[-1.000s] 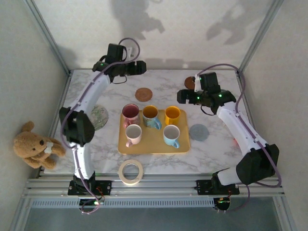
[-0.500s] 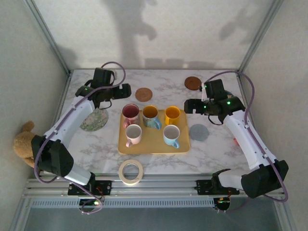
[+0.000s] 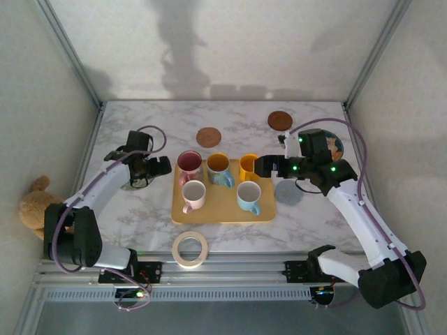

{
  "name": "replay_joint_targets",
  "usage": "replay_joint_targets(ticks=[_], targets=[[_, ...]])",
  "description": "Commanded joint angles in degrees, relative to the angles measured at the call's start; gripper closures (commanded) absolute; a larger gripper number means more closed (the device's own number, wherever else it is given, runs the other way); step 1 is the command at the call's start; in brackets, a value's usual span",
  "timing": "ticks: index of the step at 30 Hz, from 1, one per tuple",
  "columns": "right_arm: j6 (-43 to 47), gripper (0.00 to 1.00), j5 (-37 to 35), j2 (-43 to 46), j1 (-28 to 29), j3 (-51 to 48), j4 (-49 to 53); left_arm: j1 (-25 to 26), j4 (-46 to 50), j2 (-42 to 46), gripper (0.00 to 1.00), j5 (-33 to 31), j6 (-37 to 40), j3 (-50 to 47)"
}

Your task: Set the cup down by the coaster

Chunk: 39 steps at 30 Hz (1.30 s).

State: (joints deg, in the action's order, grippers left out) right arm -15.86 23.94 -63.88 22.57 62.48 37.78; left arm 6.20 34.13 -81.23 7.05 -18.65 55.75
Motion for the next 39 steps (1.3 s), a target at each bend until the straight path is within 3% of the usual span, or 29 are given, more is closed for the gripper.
replay_joint_targets(ticks=[1, 5, 15, 28, 39], targets=[[1.62, 0.01, 5.05, -0.62, 2.3, -0.53, -5.34, -1.74, -2.46, -1.43, 0.06, -0.38, -1.35, -2.35], [2.28, 0.01, 5.91, -3.1, 4.9, 0.3, -8.53, -3.41, -3.49, -4.82, 0.09, -2.21, -0.75, -3.23], [3.86, 0.01, 3.94, -10.76, 11.06, 4.82, -13.39, -6.4, -5.73, -16.52, 0.11, 0.8, 4.35, 3.43], [3.47, 0.01, 2.51, -13.79, 13.12, 4.81, -17.58, -8.28, -6.02, -26.09, 0.16, 1.16, 6.08, 9.59], [4.52, 0.01, 1.45, -15.58, 13.56, 6.61, -16.81, -8.49, -6.16, -28.37, 0.34, -2.65, 6.53, 9.3]])
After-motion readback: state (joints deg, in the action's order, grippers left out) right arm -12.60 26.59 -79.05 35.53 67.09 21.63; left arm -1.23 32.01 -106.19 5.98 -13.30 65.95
